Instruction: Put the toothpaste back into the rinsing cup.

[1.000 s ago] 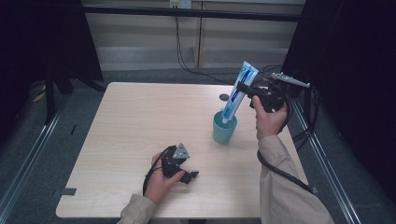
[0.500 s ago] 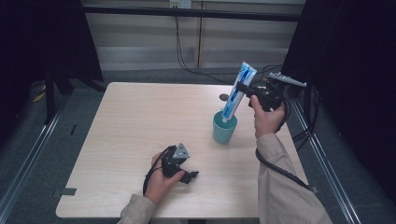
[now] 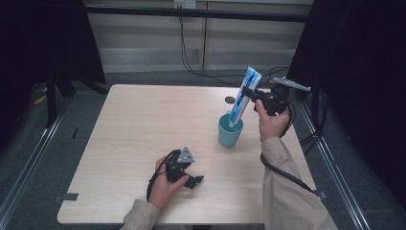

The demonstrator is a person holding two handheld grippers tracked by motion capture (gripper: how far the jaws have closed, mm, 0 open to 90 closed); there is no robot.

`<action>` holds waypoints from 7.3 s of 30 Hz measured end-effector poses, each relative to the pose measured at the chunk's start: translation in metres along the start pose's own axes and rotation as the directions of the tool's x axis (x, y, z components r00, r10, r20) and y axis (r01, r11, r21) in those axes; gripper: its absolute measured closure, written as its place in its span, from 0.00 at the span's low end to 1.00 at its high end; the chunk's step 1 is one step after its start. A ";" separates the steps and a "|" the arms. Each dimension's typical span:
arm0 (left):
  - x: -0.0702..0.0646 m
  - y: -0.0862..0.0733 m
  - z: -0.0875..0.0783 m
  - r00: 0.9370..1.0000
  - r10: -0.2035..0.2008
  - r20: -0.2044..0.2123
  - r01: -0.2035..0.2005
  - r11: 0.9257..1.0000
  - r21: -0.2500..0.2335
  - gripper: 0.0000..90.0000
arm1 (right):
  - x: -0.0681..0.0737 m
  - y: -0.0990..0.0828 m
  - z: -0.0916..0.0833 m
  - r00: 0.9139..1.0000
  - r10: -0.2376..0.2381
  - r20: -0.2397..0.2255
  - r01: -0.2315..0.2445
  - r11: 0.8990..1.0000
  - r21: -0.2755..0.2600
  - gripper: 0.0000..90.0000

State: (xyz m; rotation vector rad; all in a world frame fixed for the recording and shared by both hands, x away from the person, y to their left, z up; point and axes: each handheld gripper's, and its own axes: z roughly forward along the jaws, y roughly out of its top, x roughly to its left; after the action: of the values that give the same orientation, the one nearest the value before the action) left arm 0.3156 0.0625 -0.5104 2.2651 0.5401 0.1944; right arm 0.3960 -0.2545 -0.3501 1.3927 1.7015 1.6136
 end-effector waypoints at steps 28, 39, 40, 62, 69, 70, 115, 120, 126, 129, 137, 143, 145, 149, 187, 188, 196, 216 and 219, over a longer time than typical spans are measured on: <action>0.000 0.000 0.000 1.000 -0.003 -0.001 0.003 1.000 -0.002 0.15 | 0.000 -0.026 0.014 0.999 -0.032 0.040 0.030 0.999 0.033 0.81; 0.000 0.000 0.000 1.000 -0.003 -0.001 0.003 1.000 -0.001 0.15 | -0.002 -0.036 0.018 0.999 -0.028 0.046 0.026 0.999 0.042 0.81; 0.000 0.000 0.000 1.000 -0.003 -0.001 0.003 1.000 -0.002 0.15 | -0.002 -0.037 0.018 0.998 -0.030 0.047 0.028 0.999 0.044 0.81; -0.001 0.000 0.000 1.000 -0.008 -0.003 0.008 1.000 0.000 0.15 | -0.002 -0.053 0.025 0.998 -0.034 0.052 0.031 0.998 0.061 0.81; -0.001 0.000 0.000 1.000 -0.003 -0.003 0.003 1.000 0.003 0.15 | -0.004 -0.059 0.026 0.998 -0.031 0.054 0.027 0.997 0.067 0.81; -0.001 0.000 0.000 1.000 -0.003 -0.003 0.003 1.000 0.003 0.15 | -0.005 -0.060 0.026 0.998 -0.028 0.053 0.025 0.998 0.064 0.81; 0.000 0.000 -0.001 1.000 0.005 -0.005 -0.005 1.000 0.011 0.16 | -0.017 -0.064 0.017 0.996 -0.032 0.077 0.027 0.998 0.065 0.75; 0.000 0.000 -0.001 1.000 0.005 -0.004 -0.004 1.000 0.010 0.16 | -0.018 -0.064 0.016 0.997 -0.034 0.076 0.028 0.997 0.068 0.72; 0.000 0.000 -0.001 1.000 0.004 -0.004 -0.004 1.000 0.009 0.16 | -0.017 -0.065 0.016 0.996 -0.037 0.082 0.031 0.996 0.081 0.62; 0.000 0.000 -0.001 1.000 0.004 -0.004 -0.004 1.000 0.009 0.16 | -0.017 -0.065 0.017 0.996 -0.032 0.081 0.026 0.996 0.085 0.58; 0.000 0.000 -0.001 1.000 0.005 -0.004 -0.005 1.000 0.009 0.16 | -0.017 -0.066 0.016 0.996 -0.036 0.079 0.028 0.994 0.102 0.53; 0.000 0.000 -0.001 1.000 0.006 -0.004 -0.006 1.000 0.009 0.16 | -0.018 -0.068 0.014 0.996 -0.045 0.079 0.035 0.992 0.118 0.46; 0.000 0.000 -0.001 1.000 0.006 -0.004 -0.006 1.000 0.009 0.16 | -0.019 -0.068 0.014 0.996 -0.046 0.076 0.037 0.992 0.122 0.45; 0.000 0.000 -0.001 1.000 0.004 -0.004 -0.004 1.000 0.008 0.16 | -0.019 -0.068 0.012 0.996 -0.054 0.072 0.045 0.991 0.126 0.40; 0.000 0.000 0.000 1.000 0.005 -0.002 -0.005 1.000 0.007 0.16 | -0.015 -0.075 -0.015 0.993 -0.119 0.010 0.114 0.971 0.211 0.21; 0.000 0.000 0.000 1.000 0.005 -0.002 -0.005 1.000 0.007 0.16 | -0.015 -0.075 -0.016 0.993 -0.119 0.007 0.115 0.971 0.211 0.21; -0.001 0.000 0.000 1.000 0.005 -0.001 -0.005 1.000 0.006 0.16 | -0.012 -0.082 -0.023 0.992 -0.128 -0.010 0.127 0.967 0.221 0.21; -0.001 0.000 0.000 1.000 0.005 -0.001 -0.005 1.000 0.006 0.16 | -0.008 -0.096 -0.036 0.987 -0.155 -0.051 0.162 0.956 0.243 0.21; -0.001 0.000 -0.001 1.000 0.005 -0.001 -0.005 1.000 0.008 0.16 | -0.006 -0.100 -0.037 0.985 -0.162 -0.061 0.172 0.952 0.252 0.21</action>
State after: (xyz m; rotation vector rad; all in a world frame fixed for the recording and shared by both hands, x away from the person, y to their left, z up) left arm 0.3150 0.0626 -0.5100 2.2741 0.5365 0.1968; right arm 0.3303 -0.2614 -0.4344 1.2954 2.0510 1.3759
